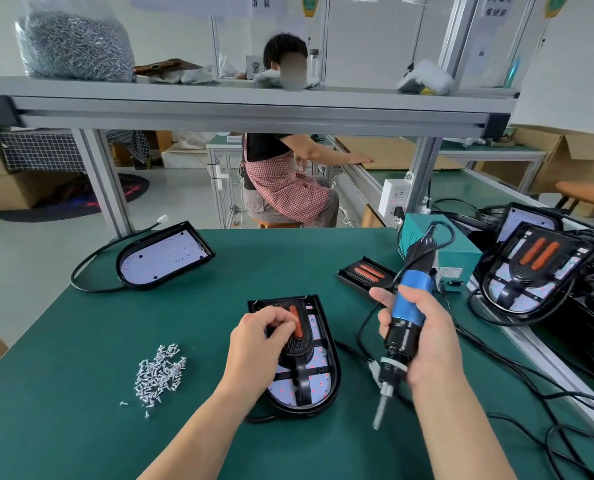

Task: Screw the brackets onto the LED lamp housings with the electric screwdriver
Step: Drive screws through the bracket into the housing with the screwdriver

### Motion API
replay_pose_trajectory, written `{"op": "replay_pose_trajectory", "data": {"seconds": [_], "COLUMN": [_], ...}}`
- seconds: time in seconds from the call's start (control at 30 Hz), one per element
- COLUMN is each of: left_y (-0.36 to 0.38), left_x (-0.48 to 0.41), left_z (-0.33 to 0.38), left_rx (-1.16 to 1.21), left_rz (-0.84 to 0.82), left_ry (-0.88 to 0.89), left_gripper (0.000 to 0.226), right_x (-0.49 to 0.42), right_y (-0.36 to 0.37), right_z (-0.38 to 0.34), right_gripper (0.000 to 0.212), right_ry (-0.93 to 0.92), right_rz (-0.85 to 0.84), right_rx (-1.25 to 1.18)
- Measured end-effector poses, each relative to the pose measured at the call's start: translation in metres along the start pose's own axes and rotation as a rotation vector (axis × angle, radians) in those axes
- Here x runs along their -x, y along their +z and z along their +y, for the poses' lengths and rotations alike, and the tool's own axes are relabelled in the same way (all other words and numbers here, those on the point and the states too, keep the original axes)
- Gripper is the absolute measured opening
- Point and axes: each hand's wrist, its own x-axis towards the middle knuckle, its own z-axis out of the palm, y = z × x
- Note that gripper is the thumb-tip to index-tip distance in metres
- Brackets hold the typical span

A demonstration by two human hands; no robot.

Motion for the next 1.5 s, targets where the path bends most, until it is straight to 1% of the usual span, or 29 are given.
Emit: {"op": "replay_pose_trajectory", "data": {"seconds": [0.07, 0.17, 0.3, 0.33, 0.47, 0.6, 0.63, 0.73, 0.8, 0.9, 1.0, 1.1, 1.23, 1.37, 1.5], "left_y": [0.000, 0.000, -0.001, -0.002, -0.001, -0.003, -0.004, -0.005, -0.004, -0.001, 0.000, 0.000, 0.002, 0.002, 0.002], "left_x": [0.001, 0.001, -0.002, -0.002, -0.002, -0.002, -0.002, -0.002, -0.003, -0.002, -0.002, -0.003, -0.003, -0.003, -0.003], "left_z": [0.002, 0.003, 0.000, 0.000, -0.001, 0.000, 0.000, 0.000, 0.001, 0.002, 0.004, 0.006, 0.006, 0.006, 0.001], "left_rx": [0.008, 0.018, 0.014, 0.017, 0.031, 0.089, 0.104, 0.116, 0.106, 0.090, 0.080, 0.075, 0.064, 0.081, 0.109], "left_rz": [-0.007, -0.011, -0.013, -0.015, -0.019, -0.020, -0.020, -0.015, -0.013, -0.008, -0.006, -0.008, -0.001, 0.000, 0.025], "left_ry": [0.003, 0.009, -0.002, -0.003, 0.008, -0.018, -0.025, -0.036, -0.041, -0.049, -0.049, -0.045, -0.041, -0.054, -0.076], "left_gripper": [0.030, 0.034, 0.036, 0.036, 0.038, 0.035, 0.033, 0.027, 0.025, 0.024, 0.024, 0.025, 0.026, 0.025, 0.026], "right_x": [-0.003, -0.012, -0.023, -0.025, -0.033, -0.039, -0.040, -0.045, -0.047, -0.054, -0.058, -0.063, -0.071, -0.078, -0.080], "right_y": [0.008, 0.015, 0.025, 0.029, 0.036, 0.034, 0.034, 0.036, 0.037, 0.036, 0.035, 0.035, 0.045, 0.056, 0.057], "right_z": [0.006, 0.016, 0.019, 0.019, 0.020, 0.019, 0.019, 0.020, 0.022, 0.025, 0.030, 0.033, 0.030, 0.020, 0.021], "right_gripper": [0.025, 0.025, 0.043, 0.045, 0.035, 0.029, 0.030, 0.043, 0.044, 0.031, 0.034, 0.045, 0.039, 0.032, 0.037], "right_ry": [0.065, 0.101, 0.129, 0.142, 0.141, 0.153, 0.162, 0.186, 0.168, 0.129, 0.100, 0.102, 0.115, 0.092, 0.054], "right_rz": [0.007, -0.015, -0.007, -0.008, -0.049, -0.174, -0.178, -0.182, -0.165, -0.091, -0.096, -0.092, -0.041, -0.027, 0.003], "right_rx": [-0.108, -0.195, -0.293, -0.339, -0.562, -0.666, -0.680, -0.733, -0.700, -0.574, -0.522, -0.548, -0.612, -0.632, -0.645]}}
